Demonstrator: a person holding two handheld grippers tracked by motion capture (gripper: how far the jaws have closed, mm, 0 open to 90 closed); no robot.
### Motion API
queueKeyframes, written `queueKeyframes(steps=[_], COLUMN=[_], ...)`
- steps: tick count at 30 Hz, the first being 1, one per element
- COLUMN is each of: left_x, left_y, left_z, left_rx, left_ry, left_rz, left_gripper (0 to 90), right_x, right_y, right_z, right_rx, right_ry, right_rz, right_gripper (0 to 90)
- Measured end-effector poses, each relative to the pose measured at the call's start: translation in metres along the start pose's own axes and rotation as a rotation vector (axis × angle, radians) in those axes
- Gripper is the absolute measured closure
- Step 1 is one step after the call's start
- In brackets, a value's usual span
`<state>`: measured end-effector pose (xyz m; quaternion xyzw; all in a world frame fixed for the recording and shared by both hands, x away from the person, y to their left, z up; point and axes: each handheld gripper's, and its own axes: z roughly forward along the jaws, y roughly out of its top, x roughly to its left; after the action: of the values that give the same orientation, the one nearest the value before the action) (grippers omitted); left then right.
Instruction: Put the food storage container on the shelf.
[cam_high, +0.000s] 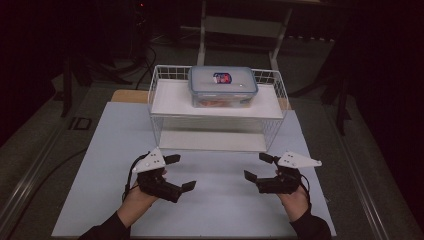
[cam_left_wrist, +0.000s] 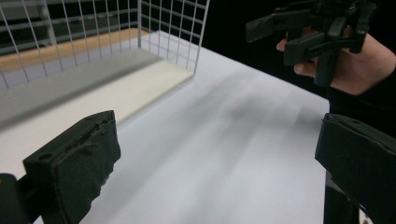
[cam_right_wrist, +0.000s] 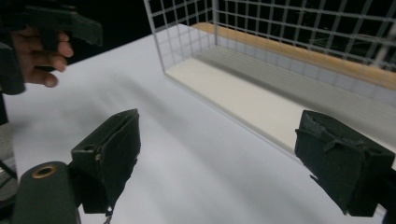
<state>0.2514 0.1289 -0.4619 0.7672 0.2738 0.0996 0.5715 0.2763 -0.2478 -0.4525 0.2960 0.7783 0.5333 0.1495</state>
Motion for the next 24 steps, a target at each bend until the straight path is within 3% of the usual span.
queueKeyframes(steps=[10, 18, 24], left_x=[0.007, 0.016, 0.021], left_y=[-0.029, -0.044, -0.056], left_z=[-0.011, -0.030, -0.033], left_rx=[0.015, -0.003, 0.011], left_ry=[-0.008, 0.026, 0.045], left_rz=[-0.012, -0.025, -0.041], left_gripper=[0.0, 0.0, 0.0], right_x=[-0.010, -0.014, -0.019], right_y=[-0.029, -0.045, -0.055], right_z=[-0.023, -0.035, -0.039], right_rx=[0.004, 0.019, 0.025], right_ry=[-0.060, -0.088, -0.100], right_rz=[0.048, 0.061, 0.072], right_gripper=[13.9, 14.1, 14.2])
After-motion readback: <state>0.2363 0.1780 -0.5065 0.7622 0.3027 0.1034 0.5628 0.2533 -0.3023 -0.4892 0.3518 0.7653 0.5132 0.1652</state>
